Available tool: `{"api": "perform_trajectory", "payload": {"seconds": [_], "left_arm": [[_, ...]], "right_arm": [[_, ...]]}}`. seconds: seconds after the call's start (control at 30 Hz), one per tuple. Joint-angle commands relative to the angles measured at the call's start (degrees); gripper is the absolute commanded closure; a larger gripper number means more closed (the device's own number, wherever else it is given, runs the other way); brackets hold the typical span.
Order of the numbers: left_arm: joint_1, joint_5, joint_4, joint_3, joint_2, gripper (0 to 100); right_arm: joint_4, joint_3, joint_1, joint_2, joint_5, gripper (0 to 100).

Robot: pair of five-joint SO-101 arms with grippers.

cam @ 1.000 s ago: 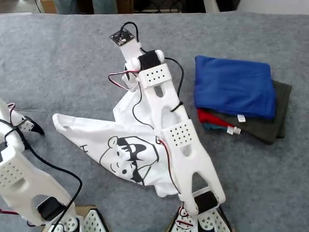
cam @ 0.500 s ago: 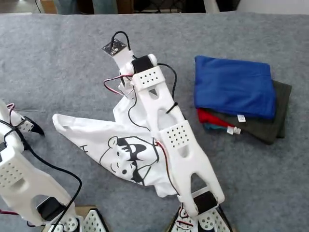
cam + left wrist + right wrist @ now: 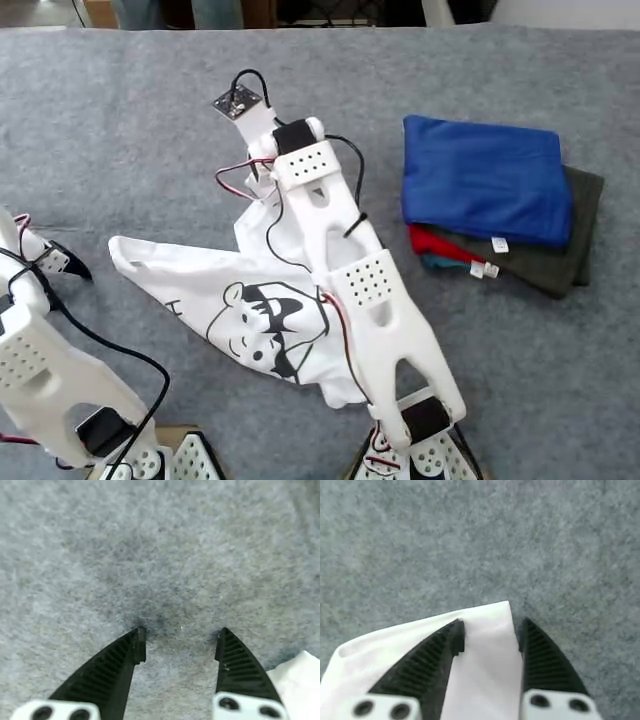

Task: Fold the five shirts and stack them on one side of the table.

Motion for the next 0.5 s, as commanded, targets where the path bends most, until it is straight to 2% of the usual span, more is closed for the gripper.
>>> {"api": "perform_trajectory", "payload": {"seconds": [0.0,0.2,0.33,0.47], "left_arm": [[-2.8,-0.3,0.9,0.5,0.4,78],[-2.8,-0.3,1.2,0.1,0.4,78],[-3.0,-0.2,2.5,-1.6,-1.8,78],[-1.5,3.2,7.0,-6.6,-7.4,78]], "right_arm": [[-0.5,0.6,-0.2,-0.1,0.5,97.6],[-0.3,-2.8,1.0,-0.3,1.4,98.3],[0.3,-12.5,4.7,-0.3,-6.0,98.3],[2.3,-17.5,8.7,-2.3,-7.3,98.3]]}}
